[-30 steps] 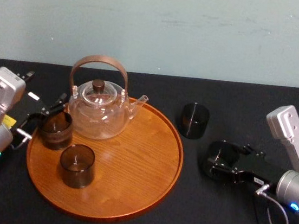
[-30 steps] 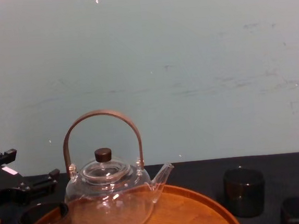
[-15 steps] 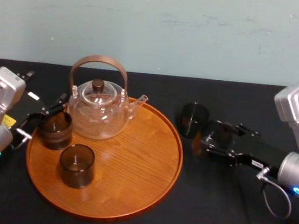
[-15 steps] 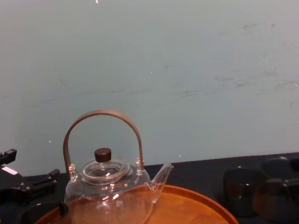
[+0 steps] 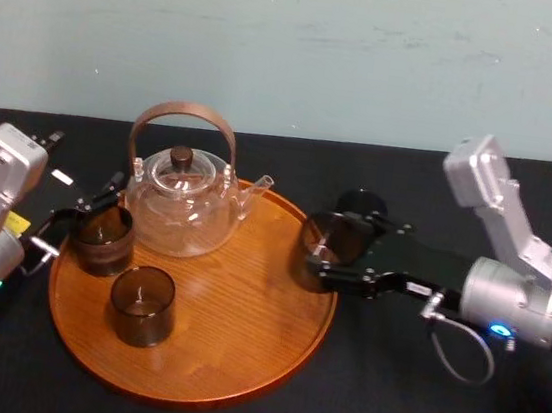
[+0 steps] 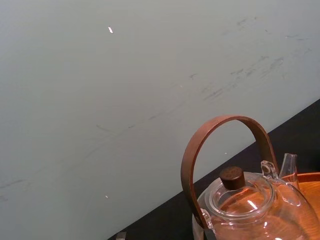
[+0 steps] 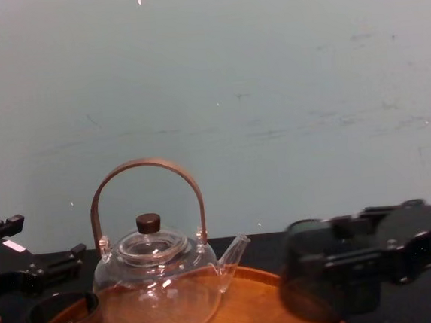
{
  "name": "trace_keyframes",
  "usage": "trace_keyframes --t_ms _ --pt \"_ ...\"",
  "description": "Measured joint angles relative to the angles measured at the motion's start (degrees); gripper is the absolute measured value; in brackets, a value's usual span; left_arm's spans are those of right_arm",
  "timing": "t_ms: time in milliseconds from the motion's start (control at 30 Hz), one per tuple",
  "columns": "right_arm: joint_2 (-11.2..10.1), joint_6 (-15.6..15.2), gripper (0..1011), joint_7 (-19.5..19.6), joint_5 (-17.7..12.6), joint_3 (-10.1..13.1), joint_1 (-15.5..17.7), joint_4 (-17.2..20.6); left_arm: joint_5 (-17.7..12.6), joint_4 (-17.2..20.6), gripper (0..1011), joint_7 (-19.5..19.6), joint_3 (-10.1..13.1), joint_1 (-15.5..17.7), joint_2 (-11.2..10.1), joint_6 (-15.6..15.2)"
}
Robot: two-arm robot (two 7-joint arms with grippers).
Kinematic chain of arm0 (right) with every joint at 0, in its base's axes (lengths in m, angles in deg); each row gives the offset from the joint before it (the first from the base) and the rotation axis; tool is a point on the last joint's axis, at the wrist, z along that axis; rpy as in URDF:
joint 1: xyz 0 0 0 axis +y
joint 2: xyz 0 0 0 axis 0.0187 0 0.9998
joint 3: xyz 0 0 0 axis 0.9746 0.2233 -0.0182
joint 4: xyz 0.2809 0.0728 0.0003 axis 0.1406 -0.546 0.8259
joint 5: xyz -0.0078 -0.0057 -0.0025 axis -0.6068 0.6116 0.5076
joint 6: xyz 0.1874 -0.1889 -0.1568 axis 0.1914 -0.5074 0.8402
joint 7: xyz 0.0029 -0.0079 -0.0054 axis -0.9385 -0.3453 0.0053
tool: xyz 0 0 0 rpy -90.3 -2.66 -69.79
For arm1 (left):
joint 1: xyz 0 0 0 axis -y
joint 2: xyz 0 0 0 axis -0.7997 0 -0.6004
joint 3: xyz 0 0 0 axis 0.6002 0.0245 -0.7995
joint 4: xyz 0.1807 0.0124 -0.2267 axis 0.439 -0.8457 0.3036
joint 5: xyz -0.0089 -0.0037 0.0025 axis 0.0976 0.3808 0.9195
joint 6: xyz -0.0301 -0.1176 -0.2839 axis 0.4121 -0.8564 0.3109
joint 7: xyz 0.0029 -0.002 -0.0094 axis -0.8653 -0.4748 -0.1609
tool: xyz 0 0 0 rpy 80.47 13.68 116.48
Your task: Pick up the glass from the table and place it on the tray.
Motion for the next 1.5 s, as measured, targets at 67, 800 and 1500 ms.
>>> trace_keyframes --t_ms 67,800,1500 --pt "0.39 0.14 900 -0.47 0.14 -0.94 -0.59 -0.18 0.0 0.0 1001 0.0 0.0 0.0 0.0 0.0" --pt "3.86 1.03 900 -3.14 -0.18 -9.91 -4.67 -4.6 0.0 0.0 1001 0.0 0.0 0.0 0.0 0.0" --pt "4.69 0.71 900 -3.09 -1.08 -13.02 -5.37 -8.96 0.0 0.0 1001 0.0 0.0 0.0 0.0 0.0"
